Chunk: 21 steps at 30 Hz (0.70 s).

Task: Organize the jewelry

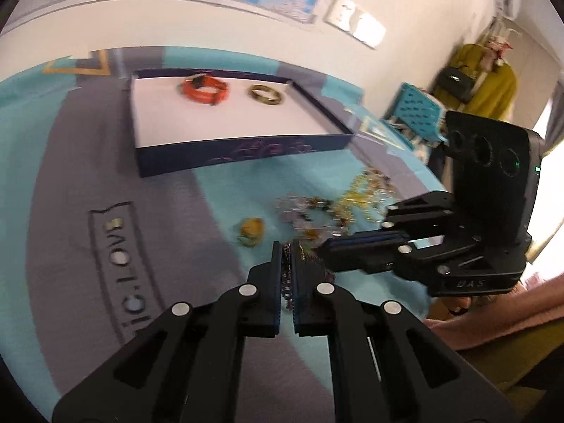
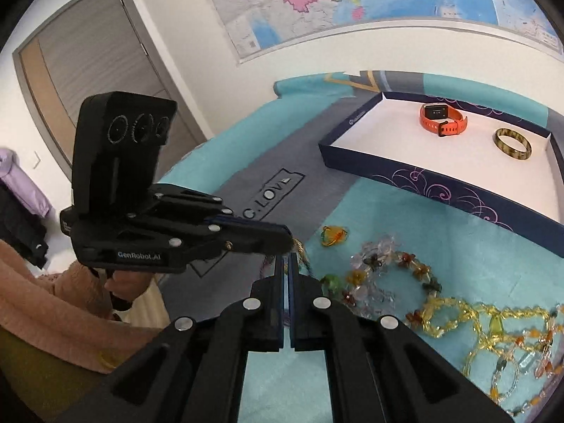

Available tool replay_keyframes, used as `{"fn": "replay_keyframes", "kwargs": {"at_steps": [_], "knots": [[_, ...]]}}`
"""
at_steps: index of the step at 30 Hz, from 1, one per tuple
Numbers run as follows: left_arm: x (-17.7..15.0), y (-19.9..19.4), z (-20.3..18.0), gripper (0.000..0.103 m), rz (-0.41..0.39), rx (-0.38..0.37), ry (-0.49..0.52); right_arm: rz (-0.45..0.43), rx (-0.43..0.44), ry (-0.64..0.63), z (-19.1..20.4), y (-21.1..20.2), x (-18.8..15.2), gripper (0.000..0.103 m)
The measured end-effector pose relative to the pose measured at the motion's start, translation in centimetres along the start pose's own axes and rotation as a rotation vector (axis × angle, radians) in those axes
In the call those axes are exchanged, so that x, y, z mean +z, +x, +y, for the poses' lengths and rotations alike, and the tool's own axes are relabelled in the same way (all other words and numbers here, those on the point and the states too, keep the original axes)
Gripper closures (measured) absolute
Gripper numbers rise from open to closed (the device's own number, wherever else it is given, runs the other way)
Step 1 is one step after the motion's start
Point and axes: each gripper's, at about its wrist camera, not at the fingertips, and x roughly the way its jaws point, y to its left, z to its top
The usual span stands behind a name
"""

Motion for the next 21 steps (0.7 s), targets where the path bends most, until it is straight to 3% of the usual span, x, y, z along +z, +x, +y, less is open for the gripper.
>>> {"fn": "replay_keyframes", "kwargs": {"at_steps": [3,5,7,9,14,17,18,19,21], "knots": [[-0.1,0.9,1.1,0.098,0.033,0.077,-0.02,-0.034,-0.037,0.024,-1.1,-0.9,0.0,0.092],[-0.2,1.4,1.4,0.095,0.041,0.081,-0.023,-0.033,-0.112,0.04,-2.2,-1.4,-0.1,0.089],[-0.2,1.5,1.5,0.079,0.032,0.079,-0.03,-0.011,-0.208,0.054,-3.4,-1.6,-0.2,0.081],[0.1,1.4,1.4,0.075,0.014,0.101,-0.02,0.009,-0.287,0.05,-4.3,-1.6,-0.2,0.077],[0.7,1.2,1.0,0.073,-0.005,0.105,0.0,0.075,-0.34,-0.01,-4.6,0.0,-0.1,0.075],[0.9,1.4,0.4,0.073,-0.005,0.113,0.022,0.105,-0.375,-0.053,-4.5,1.2,0.0,0.079],[1.0,1.5,0.2,0.073,-0.004,0.11,0.029,0.11,-0.374,-0.065,-4.5,1.3,0.0,0.091],[1.1,1.6,0.0,0.071,-0.004,0.104,0.039,0.115,-0.372,-0.069,-4.4,1.2,-0.1,0.095],[1.2,1.7,-0.7,0.071,-0.006,0.1,0.063,0.112,-0.391,-0.064,-4.6,0.5,-0.1,0.095]]}}
